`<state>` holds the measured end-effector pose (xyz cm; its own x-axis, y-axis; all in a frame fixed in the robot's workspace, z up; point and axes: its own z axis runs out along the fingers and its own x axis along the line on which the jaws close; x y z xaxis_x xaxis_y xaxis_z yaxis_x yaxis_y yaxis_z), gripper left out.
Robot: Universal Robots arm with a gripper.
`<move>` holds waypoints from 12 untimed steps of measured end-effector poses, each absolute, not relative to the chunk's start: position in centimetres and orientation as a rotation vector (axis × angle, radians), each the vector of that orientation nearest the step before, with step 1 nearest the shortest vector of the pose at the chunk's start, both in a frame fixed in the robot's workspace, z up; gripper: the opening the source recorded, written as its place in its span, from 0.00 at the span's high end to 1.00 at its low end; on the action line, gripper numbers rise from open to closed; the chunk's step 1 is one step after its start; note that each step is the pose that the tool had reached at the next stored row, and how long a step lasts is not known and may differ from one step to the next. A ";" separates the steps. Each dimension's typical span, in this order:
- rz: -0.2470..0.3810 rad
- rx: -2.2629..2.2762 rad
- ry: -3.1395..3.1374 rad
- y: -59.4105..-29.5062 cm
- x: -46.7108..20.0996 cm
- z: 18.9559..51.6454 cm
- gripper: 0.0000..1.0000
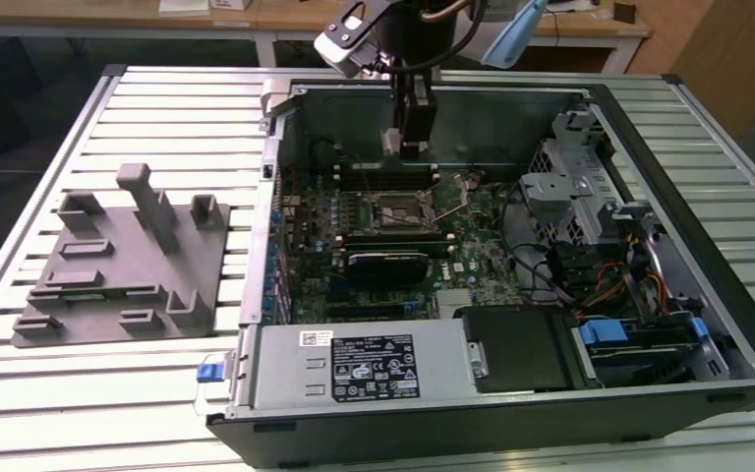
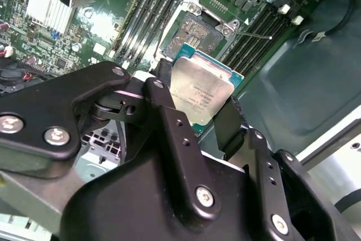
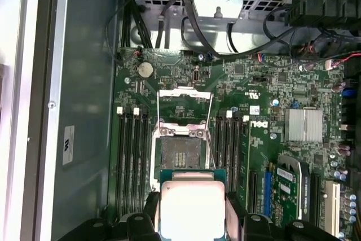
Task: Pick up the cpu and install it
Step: 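Place the cpu into insertion slot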
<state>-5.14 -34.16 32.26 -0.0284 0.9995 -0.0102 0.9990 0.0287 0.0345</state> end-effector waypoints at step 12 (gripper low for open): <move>0.024 2.169 2.226 -34.3 -5.0 31.8 0.46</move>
<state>-5.04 -34.27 31.83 -0.0253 0.9996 -0.0134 0.9991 0.0258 0.0343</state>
